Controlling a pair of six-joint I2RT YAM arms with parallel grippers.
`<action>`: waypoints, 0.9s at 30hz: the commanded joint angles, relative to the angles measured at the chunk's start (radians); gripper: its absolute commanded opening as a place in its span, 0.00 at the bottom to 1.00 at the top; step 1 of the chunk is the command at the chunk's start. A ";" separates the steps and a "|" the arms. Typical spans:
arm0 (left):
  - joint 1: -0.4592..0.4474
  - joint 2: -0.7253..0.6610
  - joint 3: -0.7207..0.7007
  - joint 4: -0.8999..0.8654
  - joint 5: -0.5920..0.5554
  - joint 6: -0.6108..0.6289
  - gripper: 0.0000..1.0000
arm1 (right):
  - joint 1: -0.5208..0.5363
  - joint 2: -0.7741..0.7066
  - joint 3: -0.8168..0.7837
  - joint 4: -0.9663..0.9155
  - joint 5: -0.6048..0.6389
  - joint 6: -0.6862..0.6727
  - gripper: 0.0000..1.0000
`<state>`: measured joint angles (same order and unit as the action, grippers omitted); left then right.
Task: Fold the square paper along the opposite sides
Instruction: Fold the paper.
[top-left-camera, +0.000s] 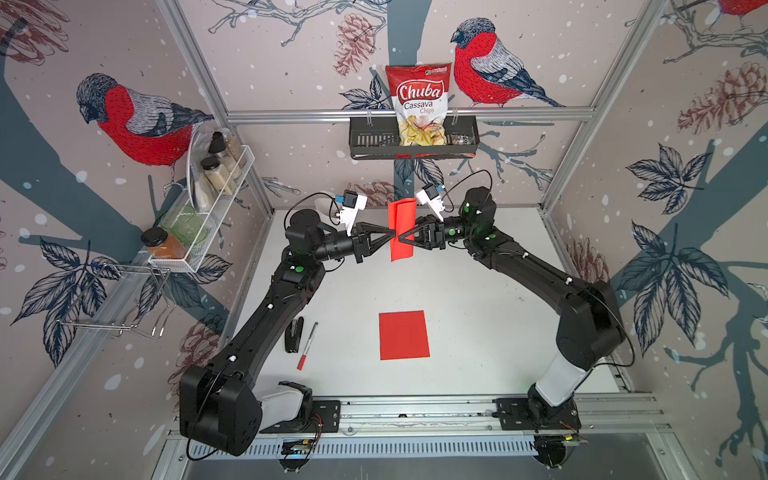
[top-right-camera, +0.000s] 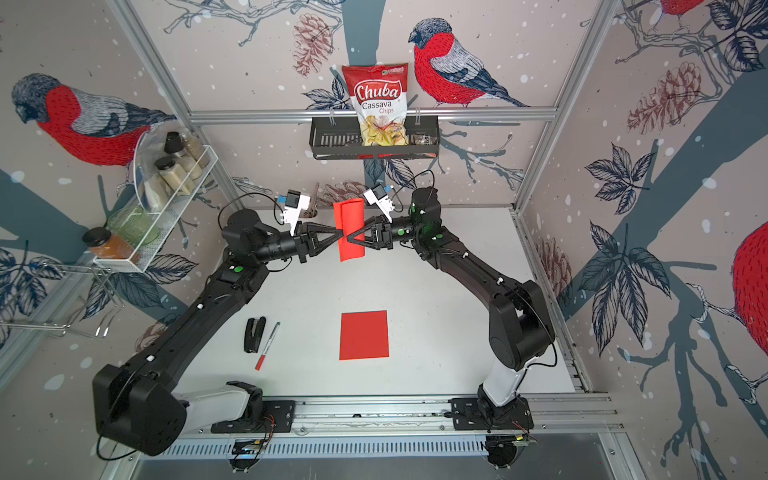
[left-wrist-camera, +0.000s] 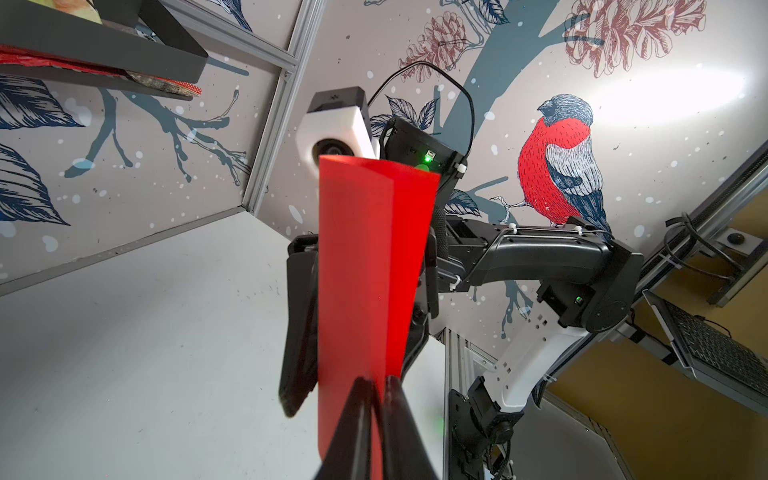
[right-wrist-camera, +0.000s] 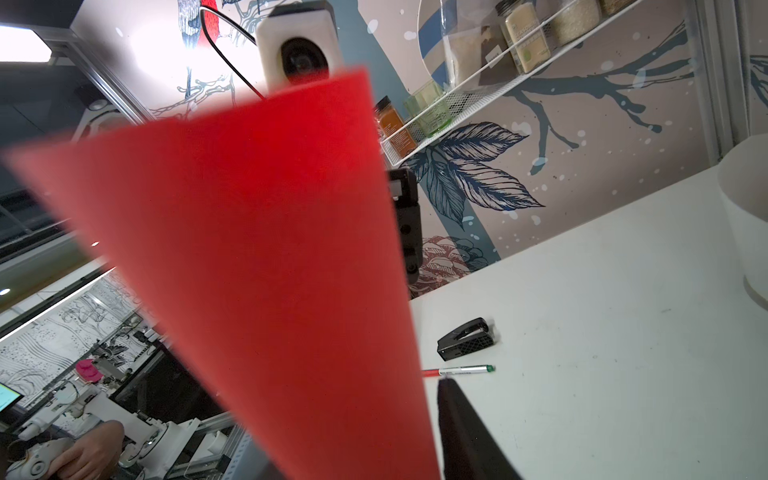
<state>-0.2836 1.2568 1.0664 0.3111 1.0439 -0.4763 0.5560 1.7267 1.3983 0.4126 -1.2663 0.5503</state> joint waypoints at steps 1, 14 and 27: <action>-0.003 -0.010 -0.003 0.040 0.009 -0.007 0.12 | 0.003 -0.005 0.017 -0.032 0.011 -0.036 0.43; -0.004 -0.005 -0.002 0.028 -0.001 0.006 0.14 | 0.023 0.001 0.086 -0.237 0.049 -0.176 0.42; -0.004 -0.011 0.002 -0.004 -0.021 0.022 0.14 | 0.039 0.005 0.133 -0.411 0.107 -0.305 0.43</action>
<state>-0.2852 1.2488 1.0599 0.3016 1.0195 -0.4706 0.5907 1.7309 1.5204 0.0422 -1.1812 0.2871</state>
